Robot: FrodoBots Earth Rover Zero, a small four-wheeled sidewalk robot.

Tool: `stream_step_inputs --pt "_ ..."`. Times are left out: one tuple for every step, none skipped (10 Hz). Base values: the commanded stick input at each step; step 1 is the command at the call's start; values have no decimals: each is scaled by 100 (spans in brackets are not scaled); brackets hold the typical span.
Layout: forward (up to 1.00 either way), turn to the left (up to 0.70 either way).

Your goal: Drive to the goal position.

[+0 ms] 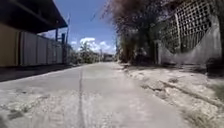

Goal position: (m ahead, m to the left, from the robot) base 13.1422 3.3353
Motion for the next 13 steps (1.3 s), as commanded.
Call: stream_step_inputs --pt "85 0" --pt "85 5" --pt "85 2" --pt "85 -34" --pt "85 -34" --pt "85 -4" --pt "85 14" --pt "85 16" --pt "85 7" --pt "85 1" --pt "85 0" --pt "85 0" --pt "85 5"
